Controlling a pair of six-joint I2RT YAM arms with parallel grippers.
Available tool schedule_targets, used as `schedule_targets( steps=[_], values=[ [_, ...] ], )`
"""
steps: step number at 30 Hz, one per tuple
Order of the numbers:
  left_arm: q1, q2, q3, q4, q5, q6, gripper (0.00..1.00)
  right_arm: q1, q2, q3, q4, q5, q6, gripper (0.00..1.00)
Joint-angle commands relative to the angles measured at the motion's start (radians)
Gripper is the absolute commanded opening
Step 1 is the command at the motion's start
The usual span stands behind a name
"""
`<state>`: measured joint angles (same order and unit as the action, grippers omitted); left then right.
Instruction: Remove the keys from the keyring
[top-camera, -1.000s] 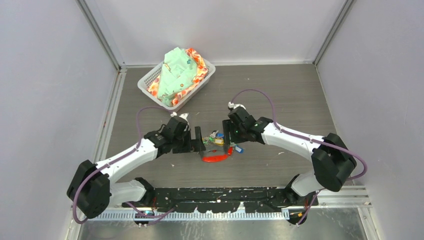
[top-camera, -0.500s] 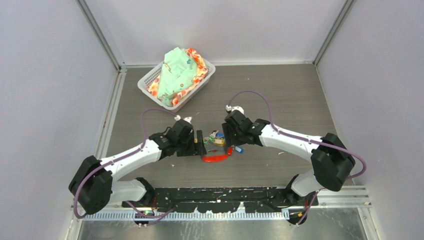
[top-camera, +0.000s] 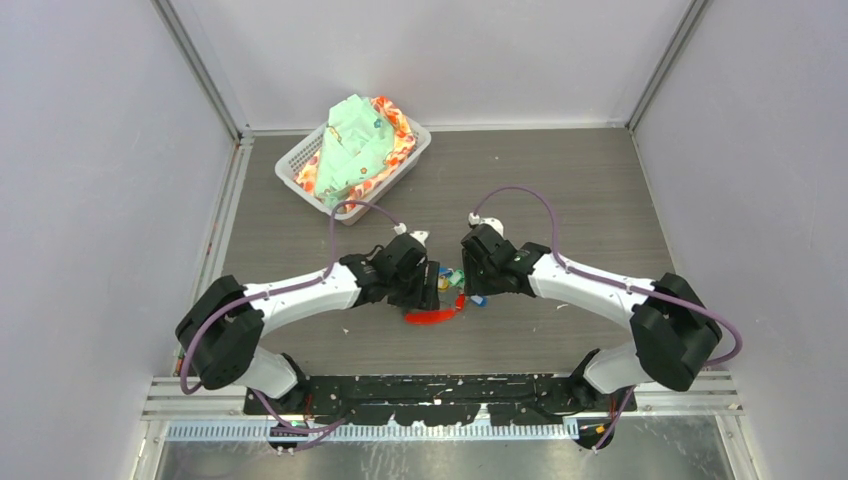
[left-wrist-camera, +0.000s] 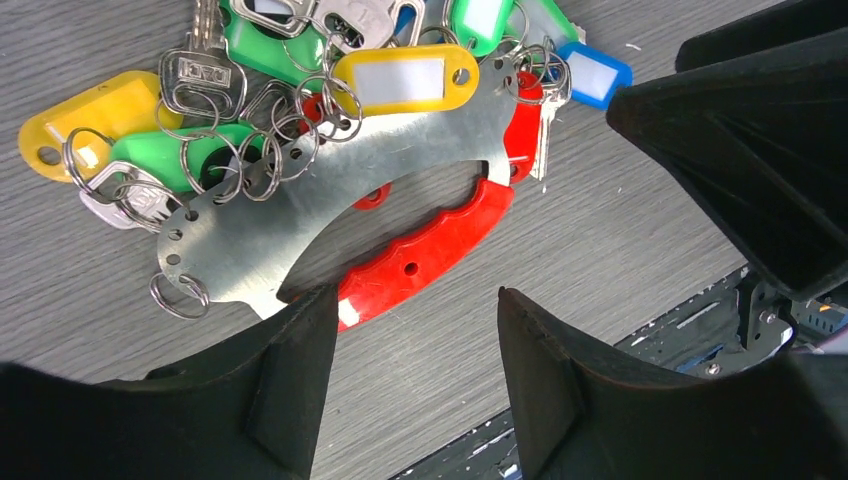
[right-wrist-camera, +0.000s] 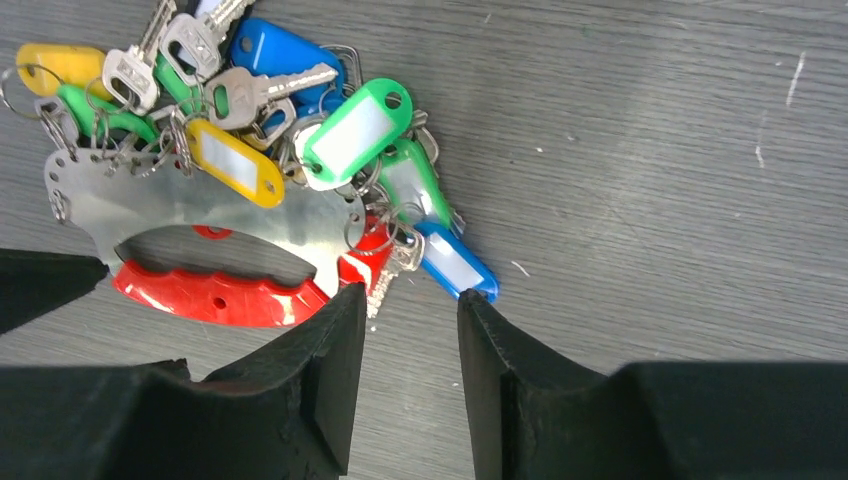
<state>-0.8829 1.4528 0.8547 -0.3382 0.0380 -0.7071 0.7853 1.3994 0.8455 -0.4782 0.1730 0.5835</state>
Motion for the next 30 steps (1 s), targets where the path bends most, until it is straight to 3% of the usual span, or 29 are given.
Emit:
schedule_targets(
  steps=[1, 7, 18, 23, 30],
  values=[
    [0.001, -0.029, 0.012, -0.004, -0.046, -0.006, 0.61, 0.002, 0.035, 0.056, 0.043, -0.012, 0.079, 0.44],
    [0.016, -0.069, -0.017, -0.017, -0.063, -0.003, 0.60, 0.002, 0.082, 0.087, 0.036, -0.022, 0.228, 0.40],
    [0.047, -0.158, -0.045, -0.019, 0.017, 0.027, 0.60, 0.002, 0.135, 0.083, -0.007, 0.060, 0.540, 0.22],
    [0.047, -0.200, -0.055, -0.021, 0.073, 0.020, 0.59, 0.003, 0.108, 0.007, 0.045, 0.096, 0.689, 0.22],
    [0.048, -0.270, -0.070, -0.073, 0.072, 0.026, 0.59, 0.007, 0.113, -0.006, 0.085, 0.148, 0.770, 0.23]
  ],
)
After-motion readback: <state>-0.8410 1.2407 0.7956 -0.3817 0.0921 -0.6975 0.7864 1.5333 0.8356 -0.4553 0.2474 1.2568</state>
